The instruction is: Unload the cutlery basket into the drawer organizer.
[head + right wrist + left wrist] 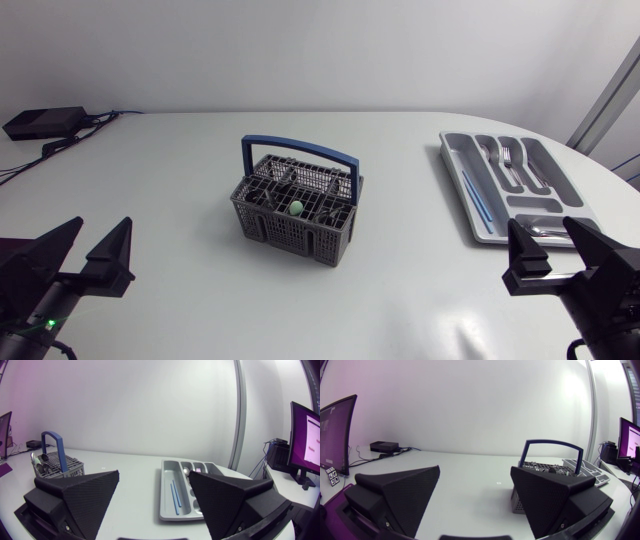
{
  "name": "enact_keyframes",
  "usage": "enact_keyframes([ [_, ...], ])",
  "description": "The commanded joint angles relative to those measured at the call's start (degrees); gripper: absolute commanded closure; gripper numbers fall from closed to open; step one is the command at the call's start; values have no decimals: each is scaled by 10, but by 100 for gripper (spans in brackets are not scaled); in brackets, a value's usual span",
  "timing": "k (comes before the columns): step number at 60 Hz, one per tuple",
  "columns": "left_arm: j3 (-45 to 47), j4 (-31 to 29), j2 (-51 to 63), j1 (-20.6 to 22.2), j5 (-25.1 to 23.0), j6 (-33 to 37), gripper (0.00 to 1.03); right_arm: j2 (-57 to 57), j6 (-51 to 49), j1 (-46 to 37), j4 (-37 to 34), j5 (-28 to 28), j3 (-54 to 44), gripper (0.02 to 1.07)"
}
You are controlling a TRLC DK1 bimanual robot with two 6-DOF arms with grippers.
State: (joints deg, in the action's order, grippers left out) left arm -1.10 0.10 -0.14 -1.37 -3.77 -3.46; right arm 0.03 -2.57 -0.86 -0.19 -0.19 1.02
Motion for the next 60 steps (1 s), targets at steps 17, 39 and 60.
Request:
enact_keyframes([
  [17,12,10,-6,0,6,-26,4,-4,13,4,-1,-3,-11,6],
  [39,-14,21,-6,0,6,-15,4,-5,5,4,18,15,-7,7],
  [60,-76,17,41,0,6,-18,4,32,3,3,19,15,46,7],
])
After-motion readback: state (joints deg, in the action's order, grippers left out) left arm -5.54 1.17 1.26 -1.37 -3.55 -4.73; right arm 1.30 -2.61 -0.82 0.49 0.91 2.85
